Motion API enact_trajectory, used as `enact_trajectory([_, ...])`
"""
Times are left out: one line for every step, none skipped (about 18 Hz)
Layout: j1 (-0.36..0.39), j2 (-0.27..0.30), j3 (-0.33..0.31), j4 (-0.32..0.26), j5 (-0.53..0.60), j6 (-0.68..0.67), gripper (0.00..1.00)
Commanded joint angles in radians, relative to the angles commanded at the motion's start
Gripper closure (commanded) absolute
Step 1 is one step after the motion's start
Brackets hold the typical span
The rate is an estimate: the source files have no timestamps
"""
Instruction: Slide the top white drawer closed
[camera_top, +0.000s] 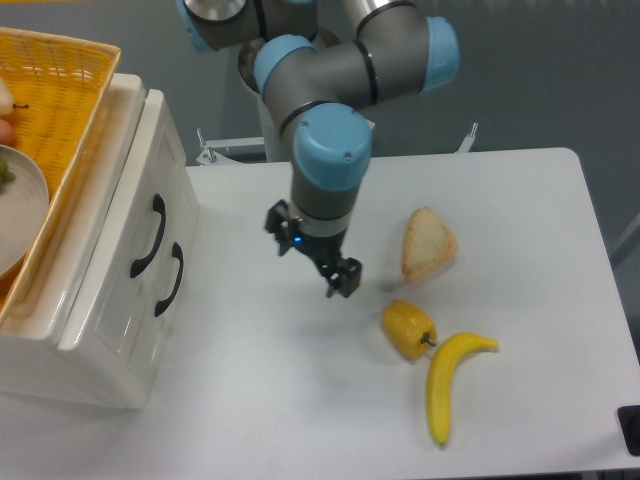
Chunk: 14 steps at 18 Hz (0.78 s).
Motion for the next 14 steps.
enact_trajectory([0.018,0.0,0.0,0.0,0.011,0.061,0.0])
enact_trajectory([0.041,-0.002,0.0,0.0,0.015,0.129,0.0])
enact_trajectory([0.07,0.0,0.0,0.0,0.015,0.192,0.0])
enact_trajectory([0.097,0.0,0.002,0.0,0.015,0.253,0.0])
enact_trajectory([0.115,0.0,0.002,0.0,0.015,0.304,0.0])
enact_trajectory([0.123,-0.002,0.008,0.0,0.023,0.345,0.0])
enact_trajectory([0.127,-0.003,0.009,-0.002,0.038,0.375,0.0])
enact_trajectory([0.131,-0.003,0.012,-0.002,0.046,0.385,0.0])
enact_trajectory([0.131,-0.006,0.02,-0.002,0.052,0.386,0.0])
enact_trajectory([0.132,-0.011,0.021,0.0,0.052,0.387,0.0])
enact_trajectory([0.14,-0.012,0.021,0.002,0.052,0.389,0.0])
enact_trajectory([0.144,-0.015,0.021,0.003,0.051,0.389,0.0])
enact_trajectory([0.146,-0.017,0.021,0.003,0.052,0.387,0.0])
enact_trajectory([0.149,-0.017,0.02,0.003,0.052,0.387,0.0])
